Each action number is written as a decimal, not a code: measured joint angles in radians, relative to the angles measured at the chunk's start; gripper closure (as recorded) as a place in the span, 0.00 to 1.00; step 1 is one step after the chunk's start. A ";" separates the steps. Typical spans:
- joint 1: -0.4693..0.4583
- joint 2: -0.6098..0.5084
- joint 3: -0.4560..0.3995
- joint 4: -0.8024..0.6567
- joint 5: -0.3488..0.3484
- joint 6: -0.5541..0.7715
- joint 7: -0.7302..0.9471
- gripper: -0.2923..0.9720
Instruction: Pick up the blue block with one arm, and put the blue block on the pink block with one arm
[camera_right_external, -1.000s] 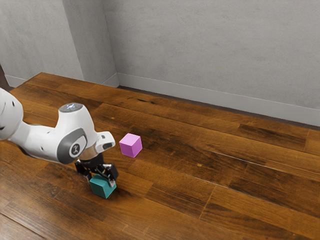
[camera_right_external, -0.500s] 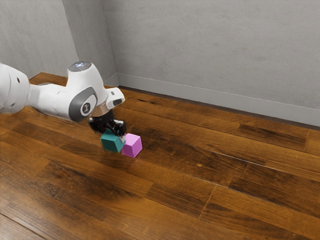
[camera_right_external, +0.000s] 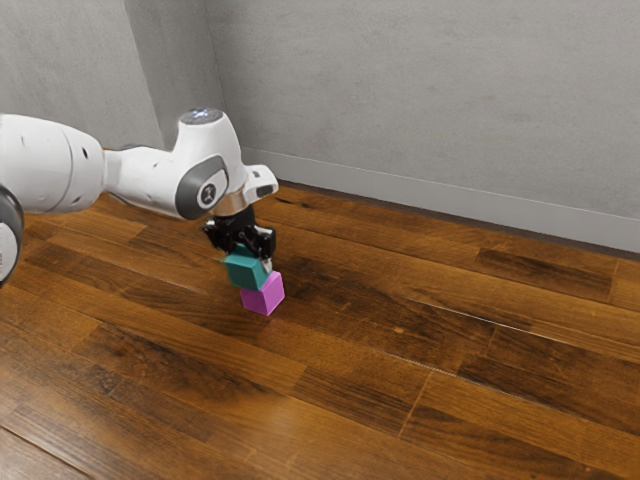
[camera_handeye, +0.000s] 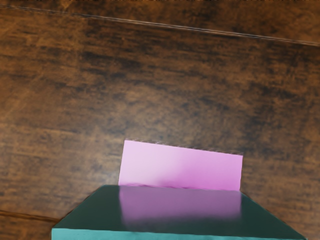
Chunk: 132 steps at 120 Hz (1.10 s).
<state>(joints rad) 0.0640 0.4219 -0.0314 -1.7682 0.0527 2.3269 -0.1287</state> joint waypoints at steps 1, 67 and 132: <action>0.000 0.003 0.000 0.003 0.000 -0.001 0.000 0.52; 0.021 0.019 -0.013 0.024 -0.010 -0.021 0.044 0.32; -0.020 -0.573 -0.029 -0.153 -0.020 -0.327 0.054 0.24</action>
<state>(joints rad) 0.0445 -0.1506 -0.0606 -1.9214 0.0330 1.9994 -0.0745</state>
